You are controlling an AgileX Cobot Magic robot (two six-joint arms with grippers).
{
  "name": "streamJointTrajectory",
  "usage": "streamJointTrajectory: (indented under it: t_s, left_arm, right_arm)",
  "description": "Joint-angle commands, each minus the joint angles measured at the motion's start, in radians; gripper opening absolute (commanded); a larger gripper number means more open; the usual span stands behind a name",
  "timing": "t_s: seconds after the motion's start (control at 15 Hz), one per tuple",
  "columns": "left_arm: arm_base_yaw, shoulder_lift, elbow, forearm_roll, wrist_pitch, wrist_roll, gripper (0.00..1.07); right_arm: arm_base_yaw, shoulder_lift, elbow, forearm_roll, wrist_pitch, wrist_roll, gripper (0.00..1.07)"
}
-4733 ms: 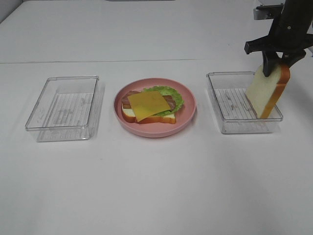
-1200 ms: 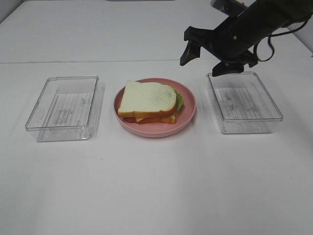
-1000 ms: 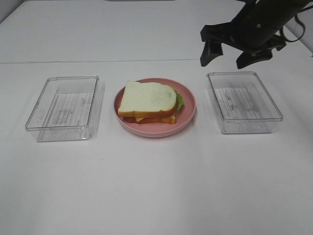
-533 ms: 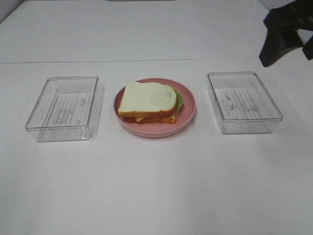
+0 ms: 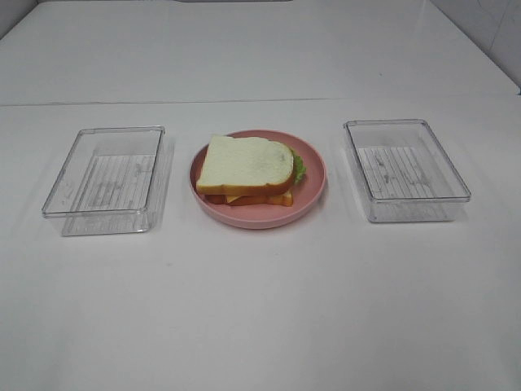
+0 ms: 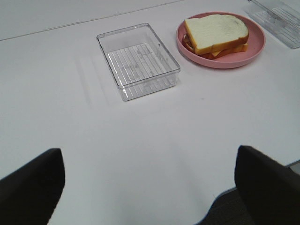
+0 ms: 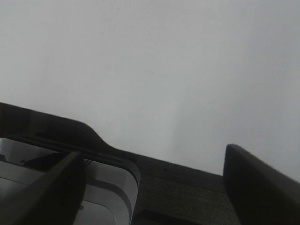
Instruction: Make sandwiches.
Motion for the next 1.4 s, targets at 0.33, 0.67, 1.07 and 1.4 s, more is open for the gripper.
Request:
streamJointTrajectory:
  t_s: [0.33,0.67,1.07,1.4]
  left_arm:
    - [-0.008,-0.019,0.001,-0.005,-0.01,0.0,0.92]
    - [-0.008,-0.019,0.001,-0.005,-0.01,0.0,0.92]
    - [-0.008,-0.019,0.001,-0.005,-0.01,0.0,0.92]
    - [-0.008,-0.019,0.001,-0.005,-0.01,0.0,0.92]
  right_arm:
    - [0.0,-0.471,0.146,0.039,0.007,-0.135,0.75]
    - [0.0,-0.649,0.167,0.074,-0.029,-0.176,0.75]
    - [0.0,-0.648,0.176,0.026,-0.048,-0.16,0.75]
    - [0.0,-0.648,0.176,0.026,-0.048,-0.16,0.75]
